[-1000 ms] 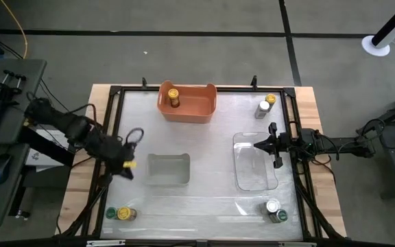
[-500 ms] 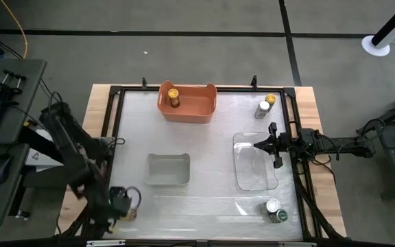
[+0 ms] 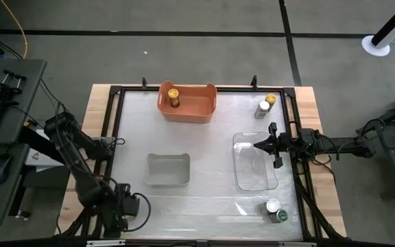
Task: Sort spices by type
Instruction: Put the bottom left yellow seasoning bottle into the orange bin
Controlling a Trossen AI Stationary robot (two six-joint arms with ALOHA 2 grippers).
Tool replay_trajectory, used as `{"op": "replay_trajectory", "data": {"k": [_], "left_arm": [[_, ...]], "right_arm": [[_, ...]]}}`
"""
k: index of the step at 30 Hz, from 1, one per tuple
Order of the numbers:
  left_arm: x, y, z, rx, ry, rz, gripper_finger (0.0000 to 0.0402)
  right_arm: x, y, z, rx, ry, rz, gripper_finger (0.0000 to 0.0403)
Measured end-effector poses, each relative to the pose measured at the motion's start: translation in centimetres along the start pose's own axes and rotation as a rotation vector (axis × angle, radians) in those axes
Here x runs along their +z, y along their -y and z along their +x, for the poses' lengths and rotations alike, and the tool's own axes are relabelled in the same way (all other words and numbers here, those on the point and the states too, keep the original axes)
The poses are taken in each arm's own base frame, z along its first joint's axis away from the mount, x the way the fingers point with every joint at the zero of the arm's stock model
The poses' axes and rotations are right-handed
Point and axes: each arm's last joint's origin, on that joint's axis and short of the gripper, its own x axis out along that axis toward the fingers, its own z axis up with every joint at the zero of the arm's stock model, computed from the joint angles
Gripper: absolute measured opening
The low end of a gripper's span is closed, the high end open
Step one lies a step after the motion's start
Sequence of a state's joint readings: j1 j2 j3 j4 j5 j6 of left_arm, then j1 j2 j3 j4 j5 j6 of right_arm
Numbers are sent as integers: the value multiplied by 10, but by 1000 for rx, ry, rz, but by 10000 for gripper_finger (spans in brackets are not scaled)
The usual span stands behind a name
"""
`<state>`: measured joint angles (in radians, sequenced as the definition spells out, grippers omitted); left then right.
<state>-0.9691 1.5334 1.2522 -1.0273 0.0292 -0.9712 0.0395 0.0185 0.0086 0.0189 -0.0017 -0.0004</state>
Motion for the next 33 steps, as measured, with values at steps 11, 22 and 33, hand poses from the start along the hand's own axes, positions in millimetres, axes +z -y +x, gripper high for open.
{"op": "replay_trajectory", "data": {"k": [11, 22, 33], "left_arm": [[-26, 2, -2, 150, 16, 117, 310], [-28, 2, 9, 131, 41, 132, 310], [-26, 2, 13, 124, 83, 131, 310]], "right_arm": [[0, 0, 0, 0, 0, 0, 0], [0, 0, 0, 0, 0, 0, 0], [0, 0, 0, 0, 0, 0, 0]]}}
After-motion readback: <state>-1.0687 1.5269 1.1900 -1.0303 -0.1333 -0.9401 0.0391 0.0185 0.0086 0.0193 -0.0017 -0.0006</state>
